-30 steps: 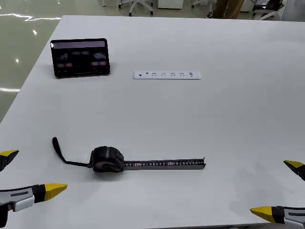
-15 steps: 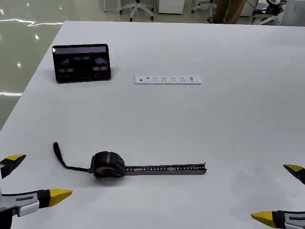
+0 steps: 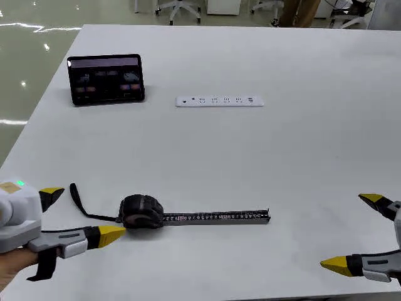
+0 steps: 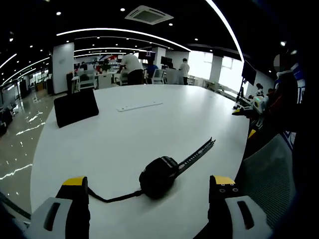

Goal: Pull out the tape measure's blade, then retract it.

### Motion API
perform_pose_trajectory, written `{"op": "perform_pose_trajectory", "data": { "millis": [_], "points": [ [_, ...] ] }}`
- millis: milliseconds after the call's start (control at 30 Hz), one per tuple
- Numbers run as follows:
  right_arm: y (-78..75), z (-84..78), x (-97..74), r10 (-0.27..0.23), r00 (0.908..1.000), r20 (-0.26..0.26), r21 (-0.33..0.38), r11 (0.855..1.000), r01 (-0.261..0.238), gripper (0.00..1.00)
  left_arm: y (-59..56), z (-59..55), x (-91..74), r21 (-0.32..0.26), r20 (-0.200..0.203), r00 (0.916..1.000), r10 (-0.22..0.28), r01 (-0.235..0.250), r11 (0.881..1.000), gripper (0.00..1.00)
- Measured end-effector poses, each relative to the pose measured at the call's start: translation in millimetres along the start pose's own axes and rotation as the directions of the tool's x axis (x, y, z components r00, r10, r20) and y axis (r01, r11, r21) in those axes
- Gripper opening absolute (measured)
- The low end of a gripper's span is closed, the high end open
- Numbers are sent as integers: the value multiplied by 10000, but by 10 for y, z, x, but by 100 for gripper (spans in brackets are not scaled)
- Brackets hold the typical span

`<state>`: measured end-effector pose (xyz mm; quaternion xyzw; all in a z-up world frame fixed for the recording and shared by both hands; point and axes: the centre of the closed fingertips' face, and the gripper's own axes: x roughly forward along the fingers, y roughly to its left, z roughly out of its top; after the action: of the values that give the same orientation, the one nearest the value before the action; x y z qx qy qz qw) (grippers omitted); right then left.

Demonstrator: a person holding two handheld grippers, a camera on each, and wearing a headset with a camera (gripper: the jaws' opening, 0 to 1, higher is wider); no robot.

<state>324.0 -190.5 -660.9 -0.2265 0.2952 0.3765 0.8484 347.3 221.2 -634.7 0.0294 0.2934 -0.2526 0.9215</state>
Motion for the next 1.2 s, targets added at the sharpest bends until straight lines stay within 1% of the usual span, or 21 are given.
{"op": "perform_pose_trajectory", "data": {
  "millis": [133,200,300,367,400,467,533,600,667,700,733,800,833,867,933,1000,1033,1100,1133,1167,1200],
  "points": [
    [34,56,120,304,9994,-146,-376,9988,-309,100,-153,37,214,-25,-121,9997,209,-210,9998,96],
    [48,80,194,458,9985,-285,-555,9973,-474,100,-193,-48,346,-306,-591,9971,480,-499,9983,96],
    [64,90,336,769,9953,-594,-931,9923,-822,100,-206,-125,555,-474,-651,9927,1017,-1049,9934,96],
    [64,83,404,938,9924,-796,-1184,9876,-1029,98,-189,-218,618,-959,-954,9855,1401,-1492,9841,95],
    [58,100,452,1004,9915,-830,-1361,9844,-1110,98,-185,-233,660,-1155,-855,9832,1616,-1709,9785,95],
    [82,155,509,1142,9891,-926,-1500,9805,-1272,98,-120,-263,720,-1121,-617,9763,2074,-2132,9705,95],
    [46,148,581,1248,9867,-1046,-1661,9760,-1410,97,-131,-258,749,-1208,-402,9729,2275,-2308,9655,94],
    [40,184,659,1390,9838,-1129,-1787,9712,-1578,95,-139,-283,811,-1162,-438,9690,2432,-2468,9621,94],
    [47,216,739,1559,9795,-1278,-1914,9651,-1785,95,-117,-200,859,-1553,136,9618,2735,-2682,9508,94],
    [49,220,777,1643,9770,-1362,-1964,9621,-1892,94,-122,-209,873,-1671,135,9616,2742,-2682,9488,94],
    [58,236,832,1797,9730,-1451,-2087,9557,-2076,93,-120,-227,900,-1794,209,9608,2766,-2685,9464,94],
    [87,308,923,2110,9673,-1409,-2800,9287,-2433,89,-147,-251,950,-2718,541,9648,2573,-2337,9336,94],
    [97,340,964,2184,9659,-1392,-3049,9185,-2517,88,-142,-282,972,-2766,474,9675,2485,-2264,9339,95],
    [109,350,999,2325,9616,-1457,-3237,9073,-2684,87,-119,-293,972,-2544,432,9667,2522,-2335,9385,96],
    [120,341,1088,2558,9500,-1788,-3225,8970,-3023,84,-107,-244,980,-2060,739,9639,2559,-2364,9496,97],
    [136,321,1171,2849,9331,-2194,-3205,8823,-3447,79,-75,-293,993,-2108,518,9613,2707,-2544,9438,97],
    [139,316,1205,2910,9283,-2315,-3215,8777,-3553,76,-55,-313,991,-2025,440,9575,2850,-2708,9411,97],
    [158,282,1283,3099,9129,-2657,-3185,8655,-3865,71,-66,-313,1007,-2035,503,9604,2742,-2589,9442,99],
    [180,250,1320,3270,9010,-2850,-3033,8609,-4084,68,-81,-294,1012,-2039,628,9615,2676,-2501,9465,99],
    [187,238,1332,3330,8967,-2916,-2997,8584,-4162,65,-84,-292,1015,-2024,644,9617,2663,-2487,9472,99],
    [201,198,1361,3460,8856,-3099,-2950,8505,-4355,61,-96,-289,1018,-1928,687,9617,2652,-2480,9494,99]
  ]
}}
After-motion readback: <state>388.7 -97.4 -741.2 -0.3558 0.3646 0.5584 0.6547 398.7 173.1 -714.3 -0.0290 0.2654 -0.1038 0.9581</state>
